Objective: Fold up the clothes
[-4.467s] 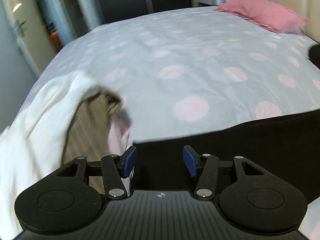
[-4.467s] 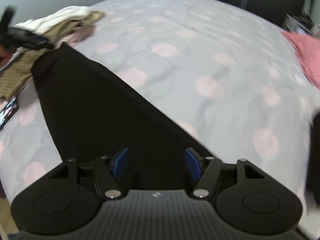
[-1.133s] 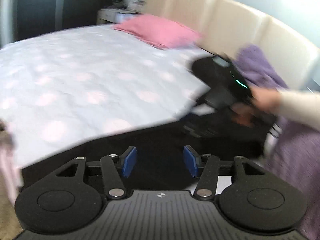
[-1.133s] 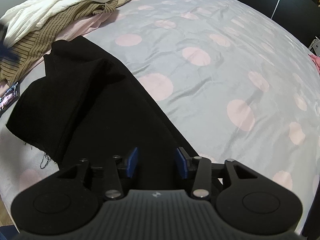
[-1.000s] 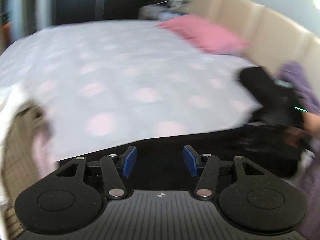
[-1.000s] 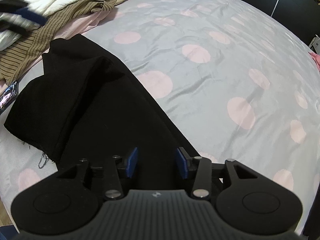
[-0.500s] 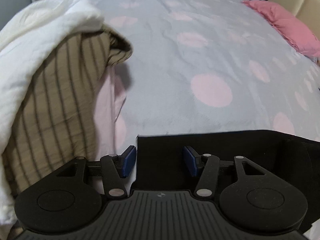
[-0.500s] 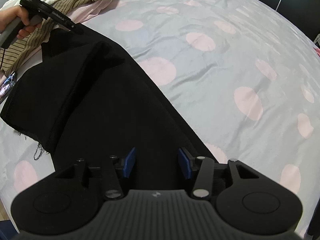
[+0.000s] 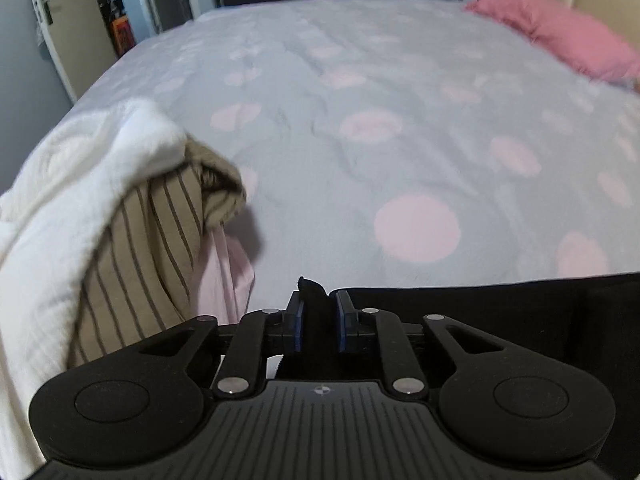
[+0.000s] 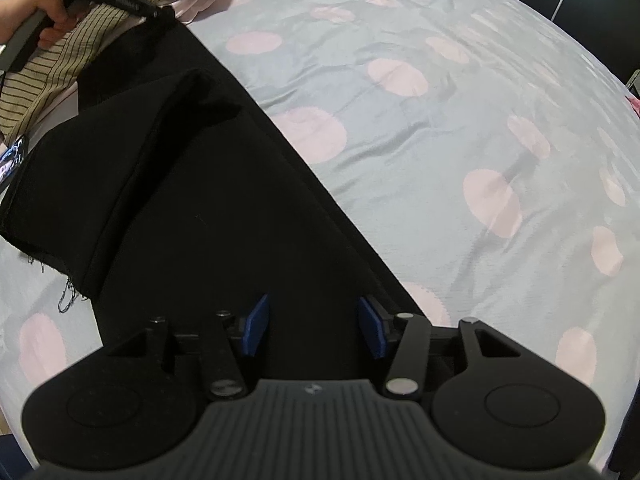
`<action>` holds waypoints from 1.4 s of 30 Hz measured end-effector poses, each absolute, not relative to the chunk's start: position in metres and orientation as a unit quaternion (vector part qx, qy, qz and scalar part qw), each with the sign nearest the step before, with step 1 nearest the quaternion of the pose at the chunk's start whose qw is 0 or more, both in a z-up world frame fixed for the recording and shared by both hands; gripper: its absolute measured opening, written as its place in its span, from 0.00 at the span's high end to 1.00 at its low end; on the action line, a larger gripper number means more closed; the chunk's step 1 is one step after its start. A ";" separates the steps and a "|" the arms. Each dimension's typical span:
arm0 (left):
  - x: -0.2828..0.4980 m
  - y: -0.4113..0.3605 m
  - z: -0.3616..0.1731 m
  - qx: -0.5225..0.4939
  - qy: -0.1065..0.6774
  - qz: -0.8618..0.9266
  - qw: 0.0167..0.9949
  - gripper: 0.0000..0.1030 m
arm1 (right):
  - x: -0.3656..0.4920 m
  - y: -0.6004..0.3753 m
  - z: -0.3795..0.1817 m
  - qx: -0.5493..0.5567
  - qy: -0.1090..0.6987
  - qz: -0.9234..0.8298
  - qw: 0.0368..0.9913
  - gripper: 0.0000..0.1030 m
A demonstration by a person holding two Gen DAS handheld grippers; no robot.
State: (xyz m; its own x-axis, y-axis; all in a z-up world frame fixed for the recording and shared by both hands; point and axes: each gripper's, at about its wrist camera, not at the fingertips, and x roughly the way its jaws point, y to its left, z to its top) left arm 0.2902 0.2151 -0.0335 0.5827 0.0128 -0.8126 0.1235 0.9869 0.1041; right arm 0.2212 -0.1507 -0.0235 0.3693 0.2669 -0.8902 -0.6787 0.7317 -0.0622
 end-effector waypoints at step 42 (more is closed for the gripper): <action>0.042 -0.026 -0.101 0.471 0.350 -0.145 0.797 0.50 | 0.140 -0.183 -0.003 -0.257 0.457 0.268 0.808 0.25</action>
State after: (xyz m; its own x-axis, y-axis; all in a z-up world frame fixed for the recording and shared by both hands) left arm 0.0423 -0.0264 -0.1009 0.7132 0.0990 -0.6940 0.5607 0.5137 0.6495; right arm 0.1398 -0.1830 -0.0032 0.4392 0.1993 -0.8760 -0.6685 0.7239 -0.1704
